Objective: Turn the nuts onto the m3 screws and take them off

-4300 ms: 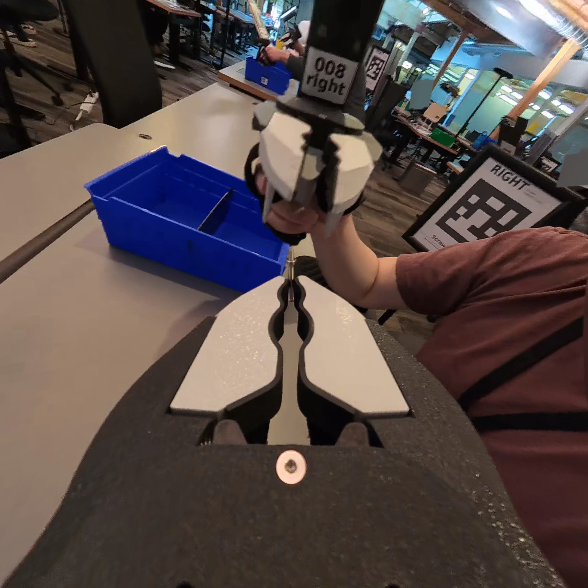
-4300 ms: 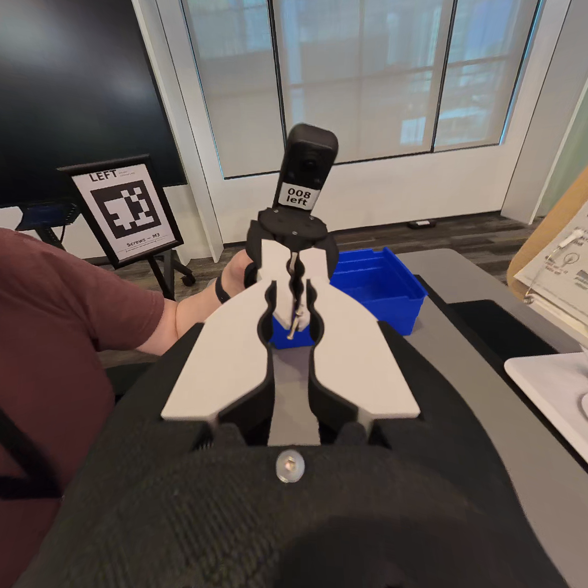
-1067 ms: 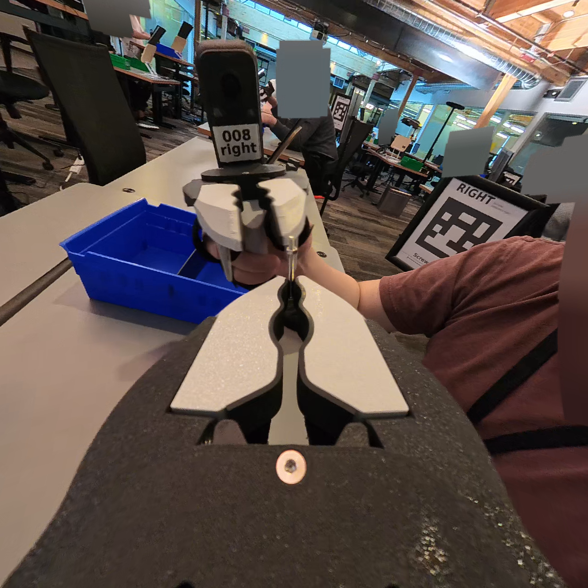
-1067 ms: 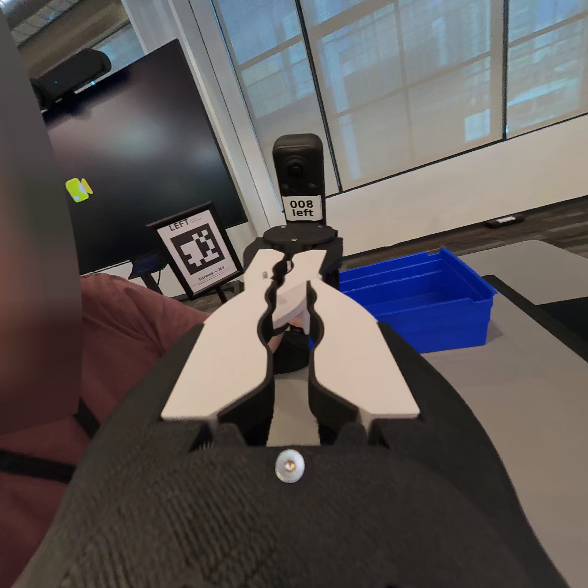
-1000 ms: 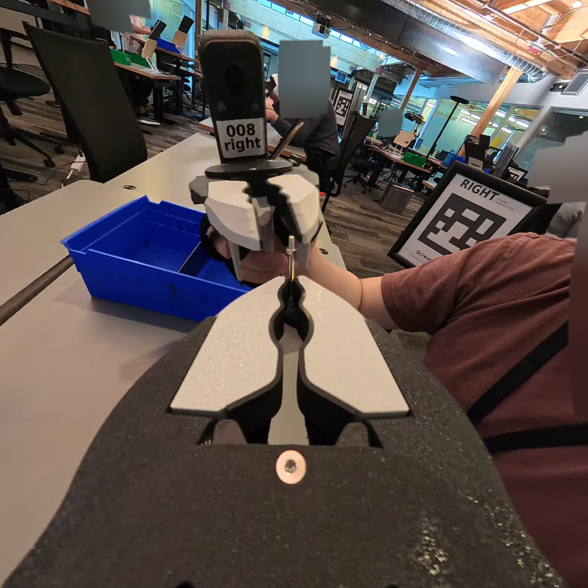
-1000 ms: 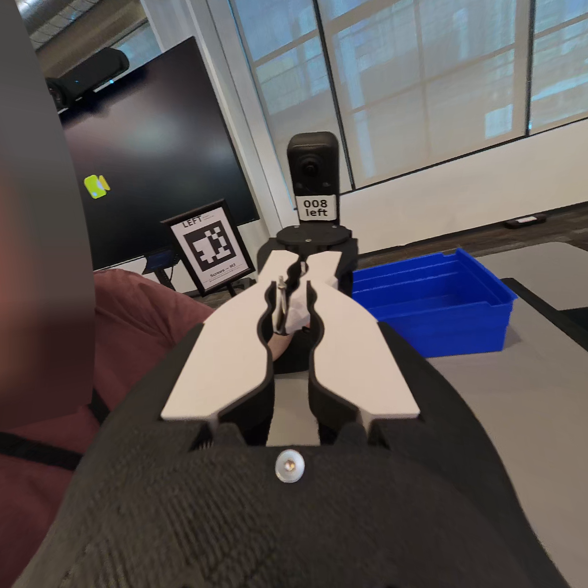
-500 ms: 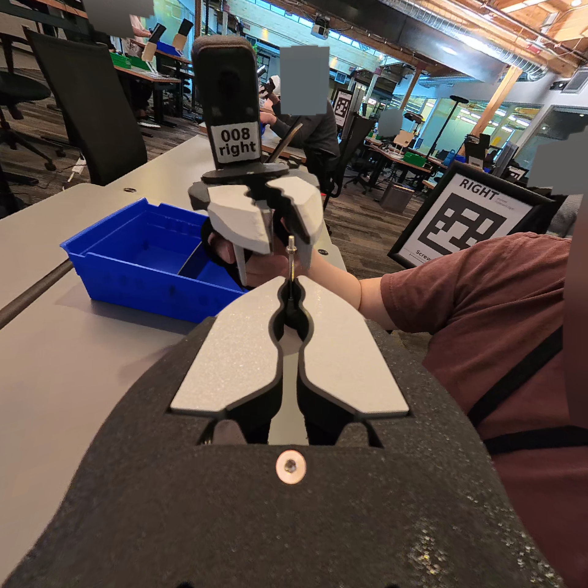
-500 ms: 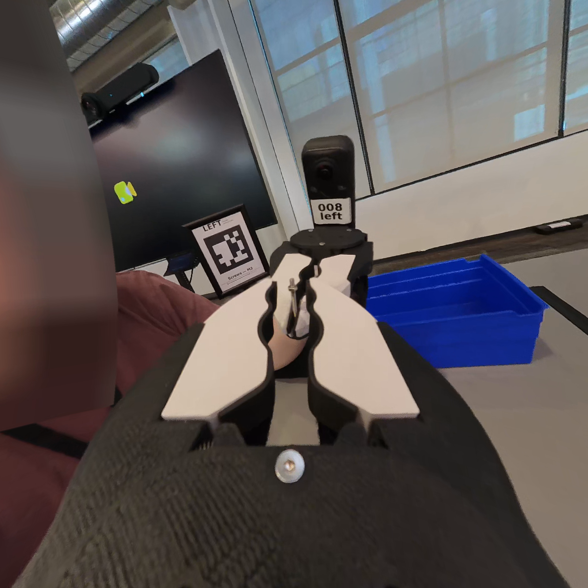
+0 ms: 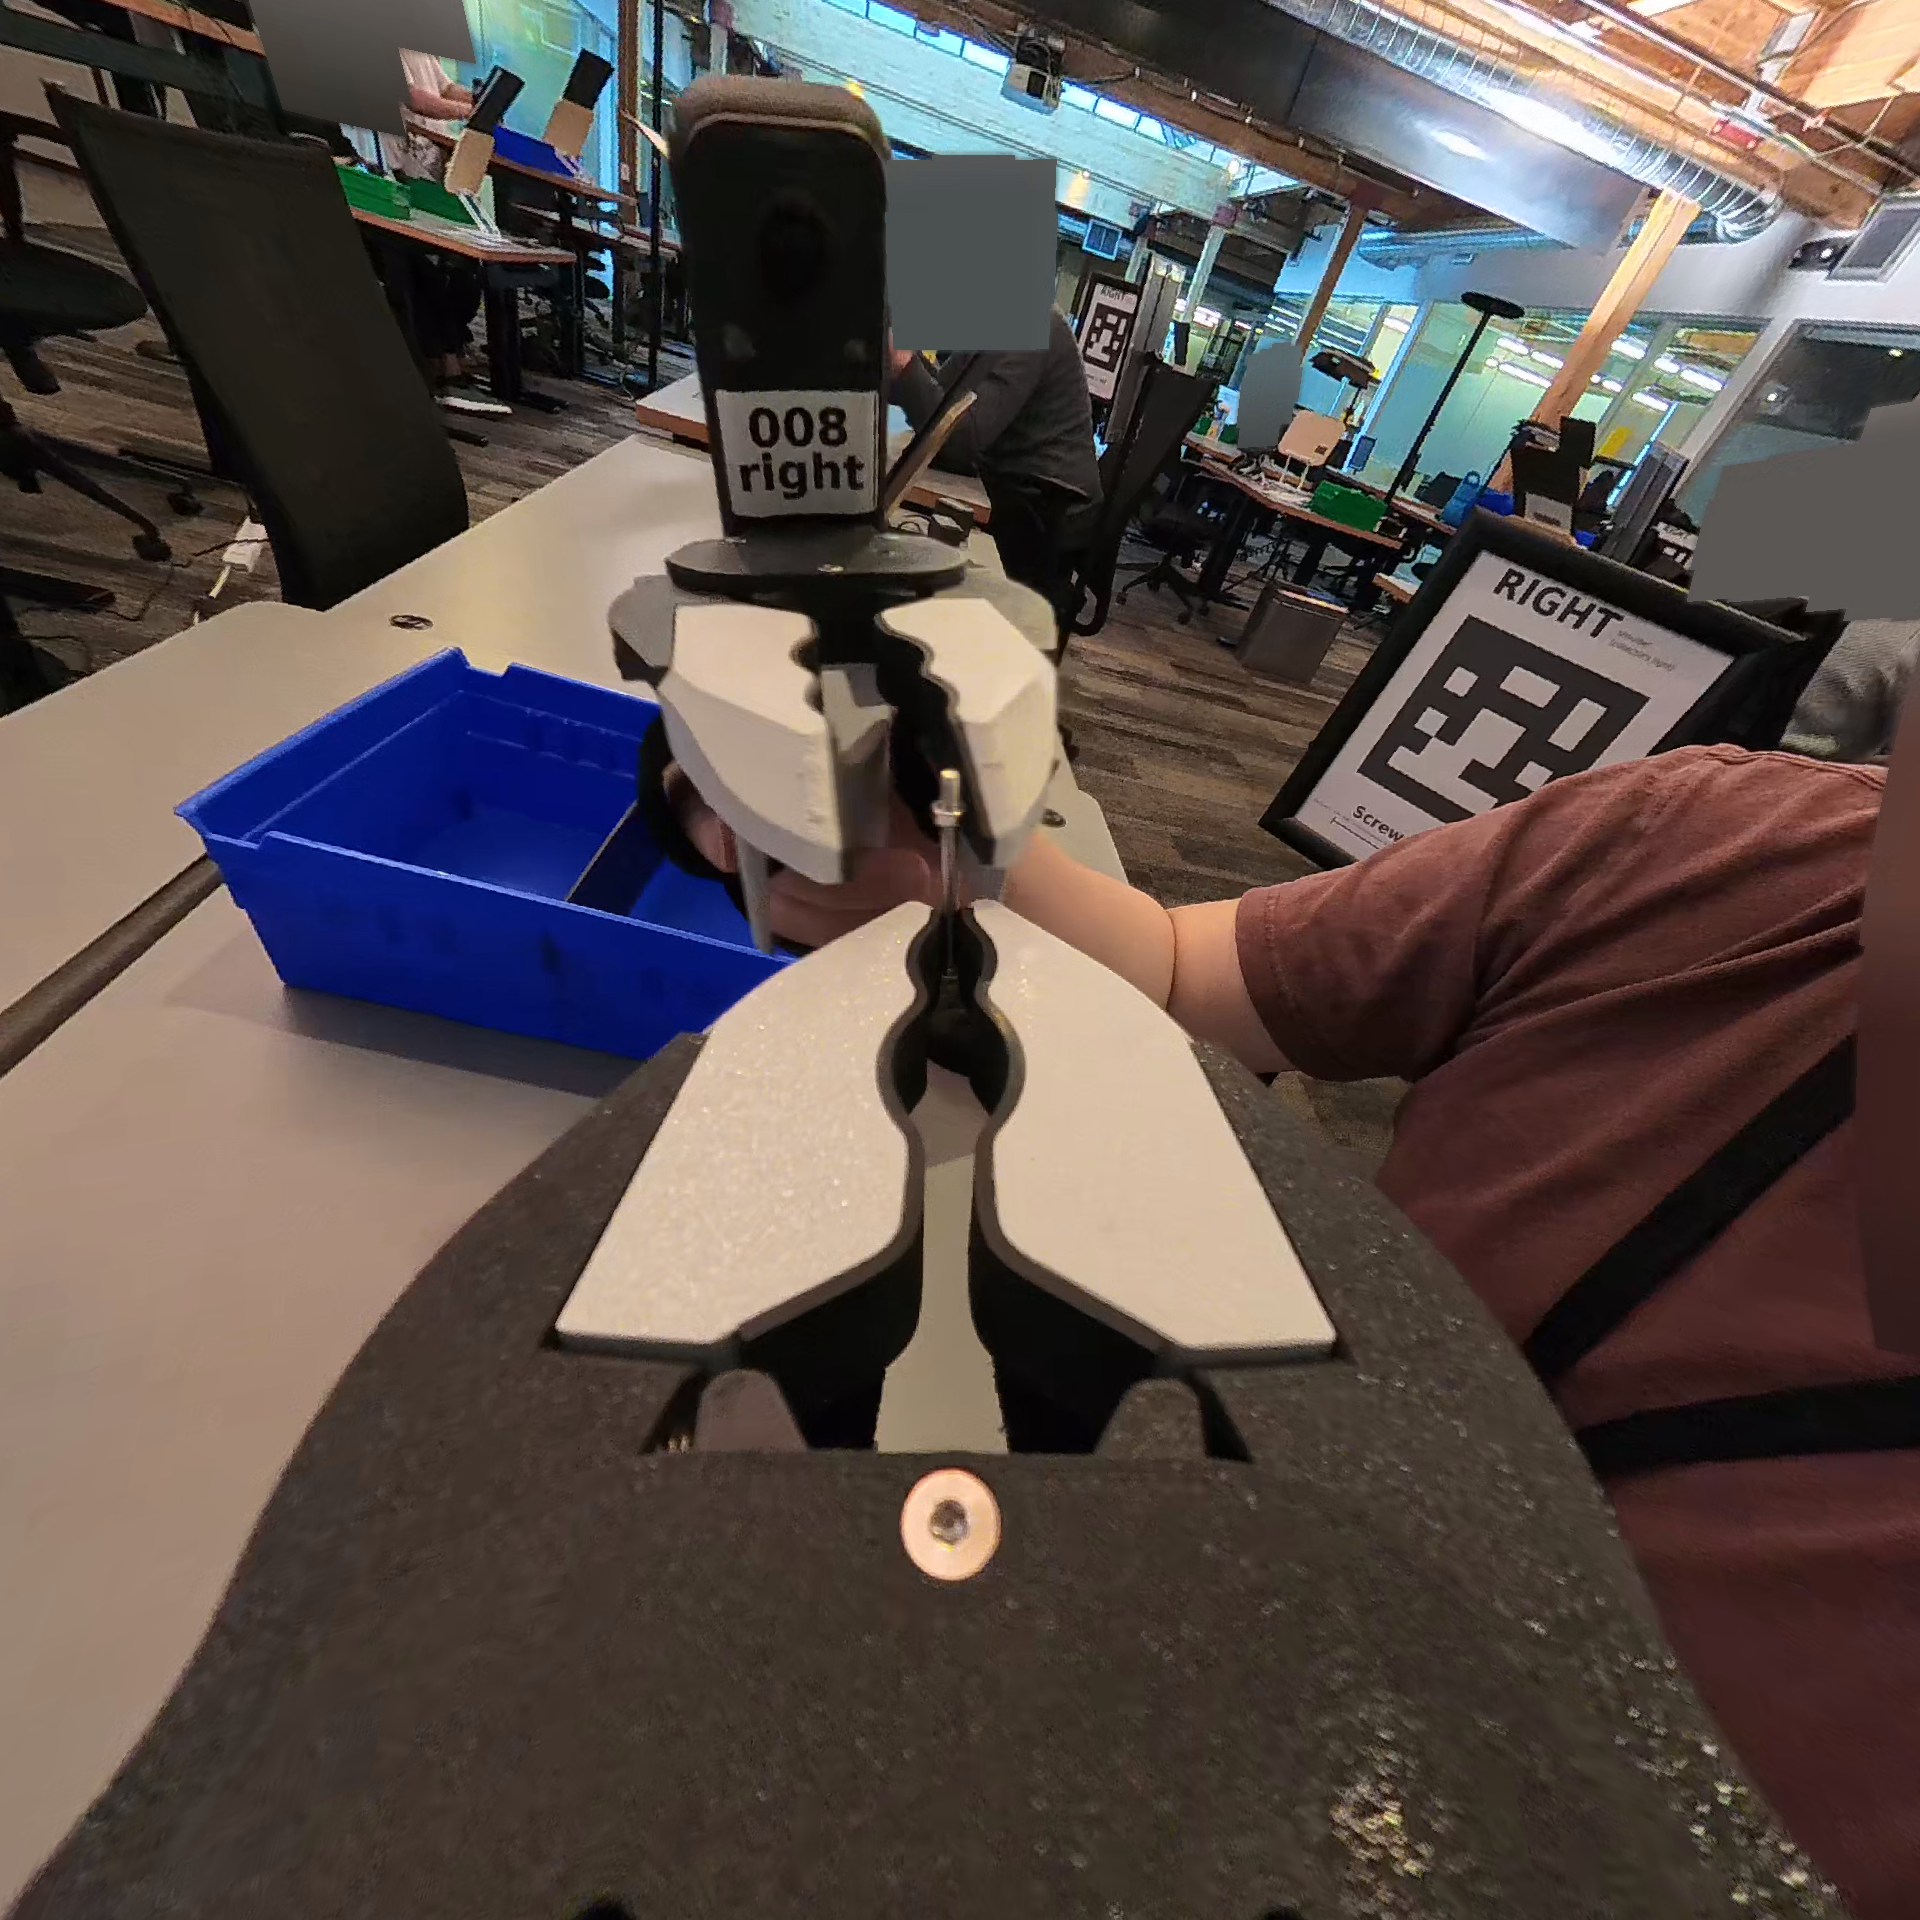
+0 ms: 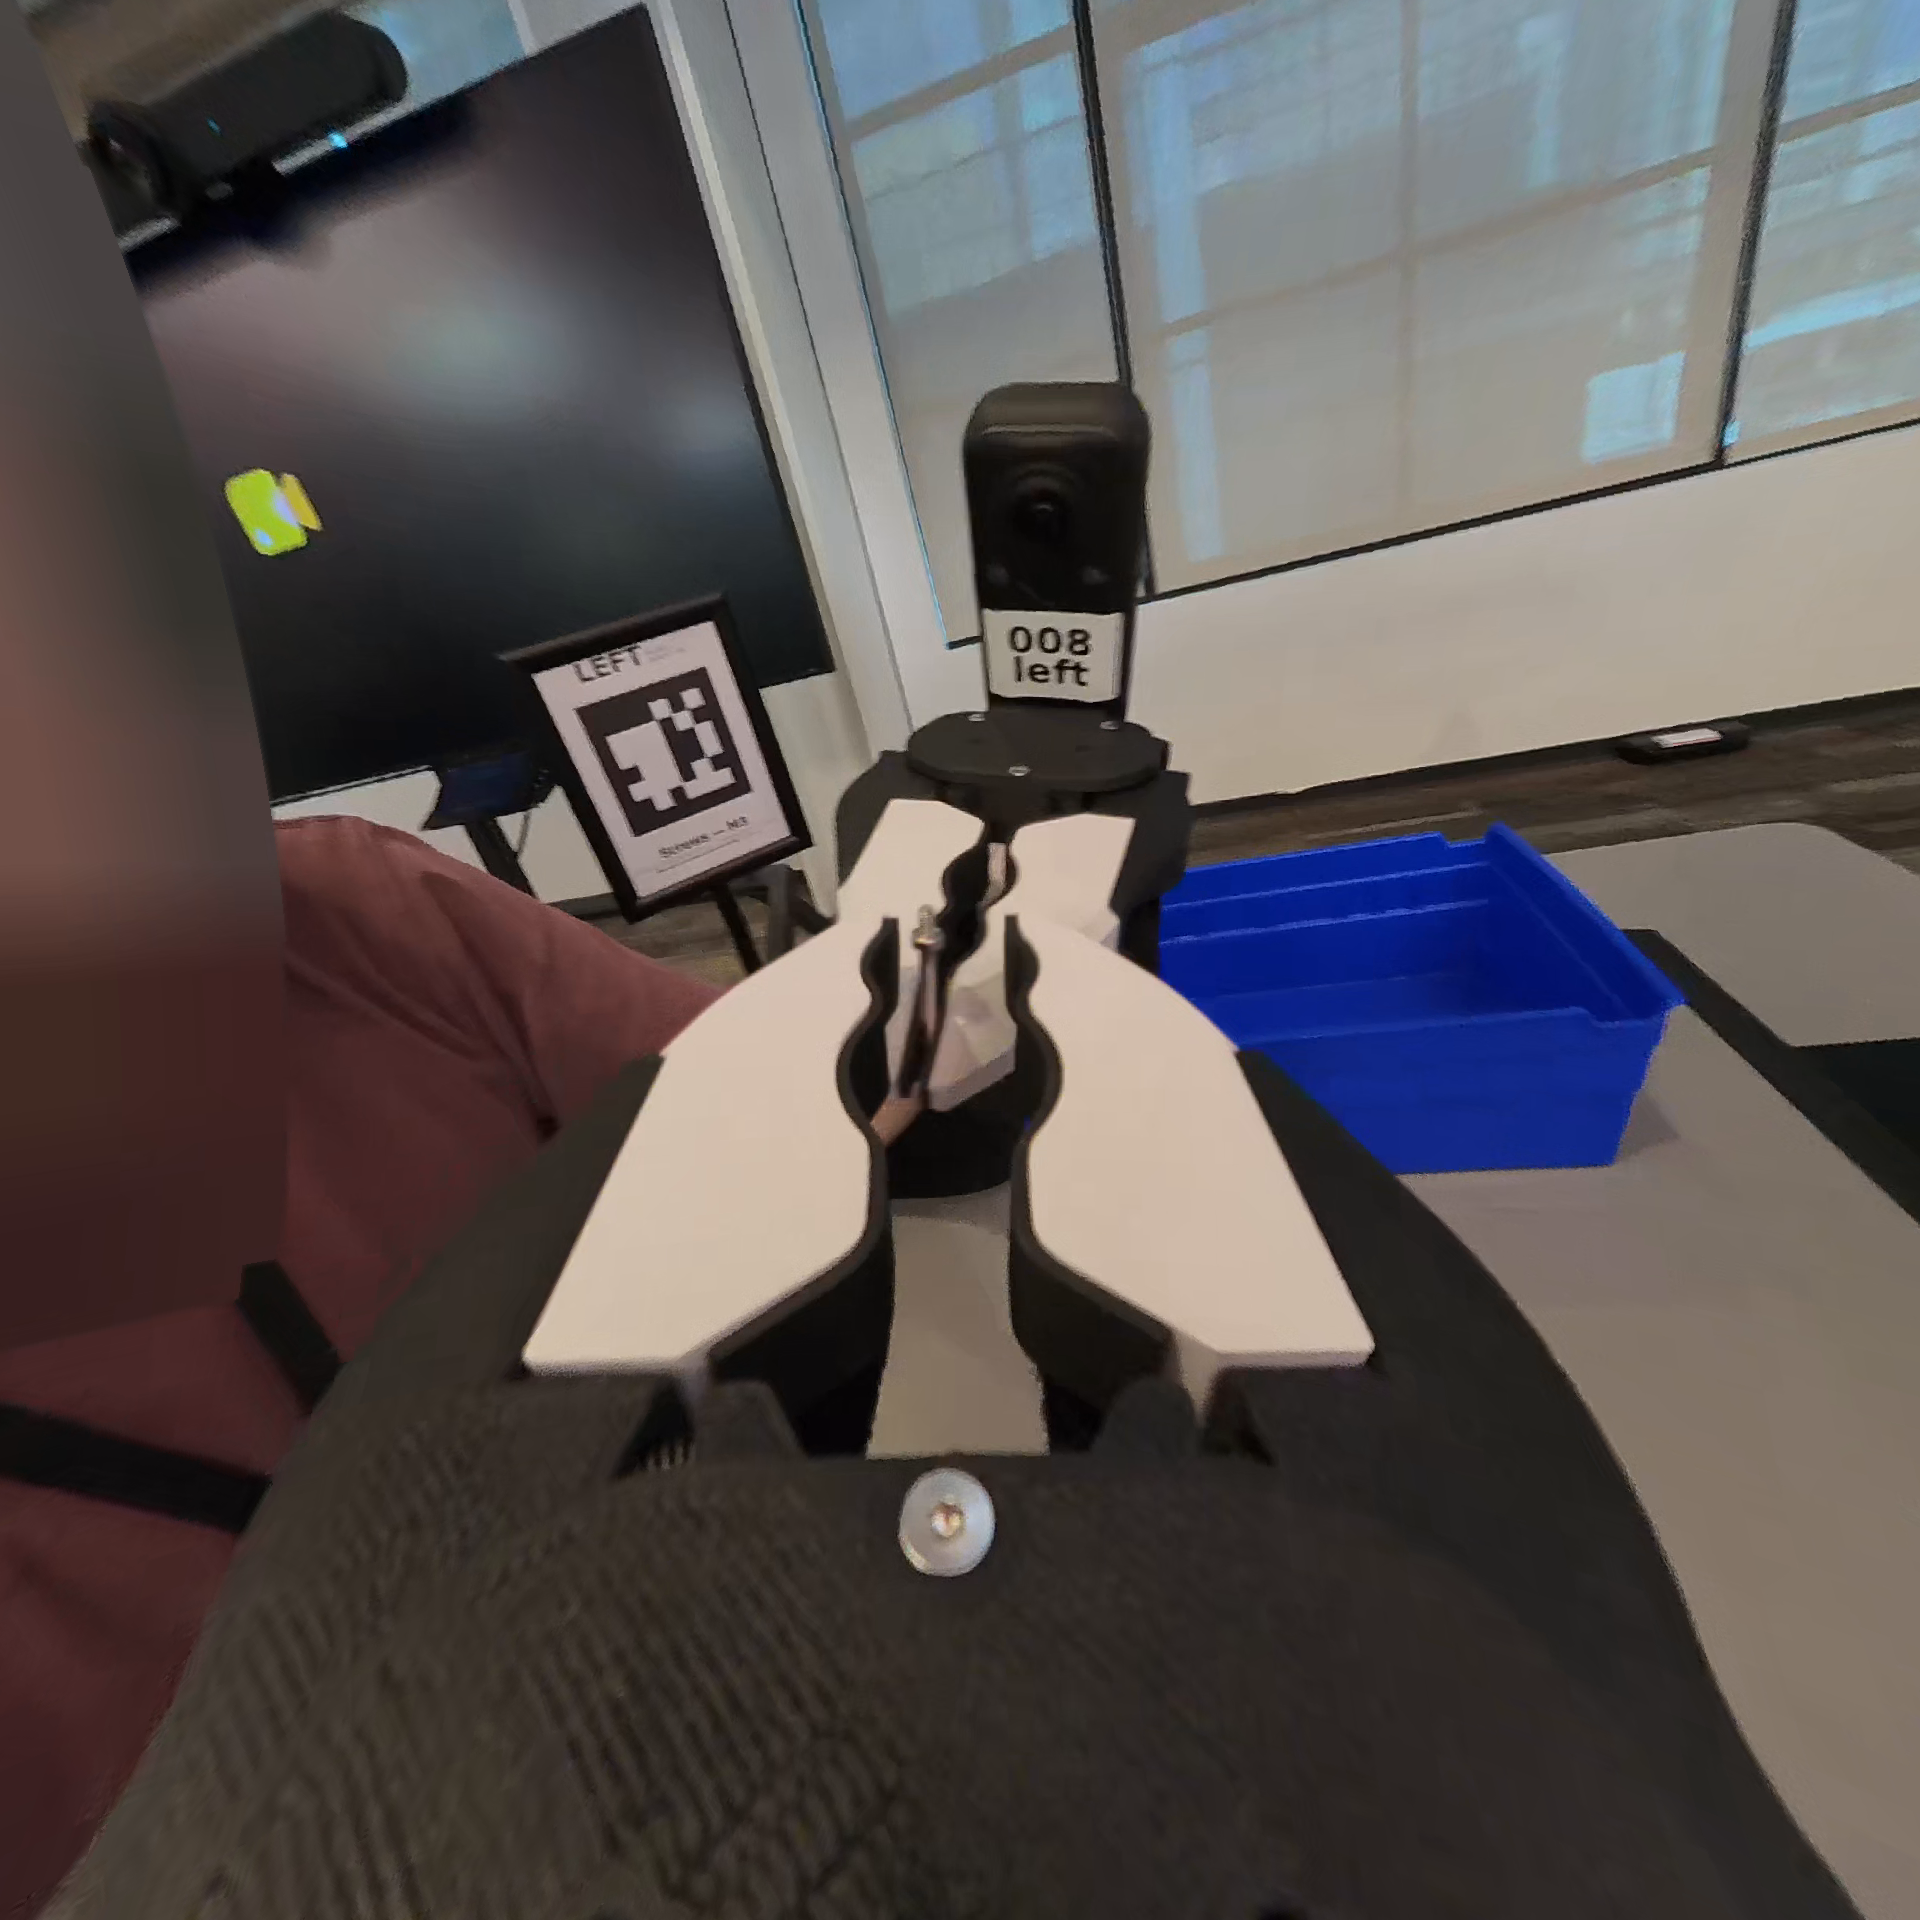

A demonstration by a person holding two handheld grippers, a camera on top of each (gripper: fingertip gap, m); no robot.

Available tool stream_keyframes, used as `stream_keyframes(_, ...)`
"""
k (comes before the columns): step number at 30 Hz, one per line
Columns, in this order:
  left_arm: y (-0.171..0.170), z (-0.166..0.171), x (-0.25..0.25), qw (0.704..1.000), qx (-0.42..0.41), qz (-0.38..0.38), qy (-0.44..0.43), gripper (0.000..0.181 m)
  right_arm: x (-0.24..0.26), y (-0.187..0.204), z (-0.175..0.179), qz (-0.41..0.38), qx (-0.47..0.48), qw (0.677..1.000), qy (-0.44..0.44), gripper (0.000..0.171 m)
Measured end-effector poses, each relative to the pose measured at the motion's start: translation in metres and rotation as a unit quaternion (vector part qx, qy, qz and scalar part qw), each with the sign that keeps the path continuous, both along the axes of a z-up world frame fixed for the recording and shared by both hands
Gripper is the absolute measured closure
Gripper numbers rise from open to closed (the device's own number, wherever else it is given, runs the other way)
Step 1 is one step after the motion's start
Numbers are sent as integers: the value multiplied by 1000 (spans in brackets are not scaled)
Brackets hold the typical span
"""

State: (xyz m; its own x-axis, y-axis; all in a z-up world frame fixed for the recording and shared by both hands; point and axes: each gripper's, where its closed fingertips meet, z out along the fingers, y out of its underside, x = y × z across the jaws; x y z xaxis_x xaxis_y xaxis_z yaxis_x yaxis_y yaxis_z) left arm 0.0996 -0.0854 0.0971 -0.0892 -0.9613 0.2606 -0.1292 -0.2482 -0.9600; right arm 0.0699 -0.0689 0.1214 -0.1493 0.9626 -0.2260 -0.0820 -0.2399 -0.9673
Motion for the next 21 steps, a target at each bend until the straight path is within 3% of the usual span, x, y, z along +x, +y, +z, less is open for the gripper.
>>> stream_keyframes(6, 1, 2, -3, 1000, 6, 6, 1, 180, 12, 11, 5, -1, -32, 999, 25, 158)
stream_keyframes(12, -2, 2, -1, 1000, 8, 2, 2, 179, 0, -7, 3, 23, -14, 1000, 11, 152)
stream_keyframes(21, 1, 3, -3, 1000, 0, 5, -3, 180, 8, 3, 1, 14, -22, 1000, 5, 152)
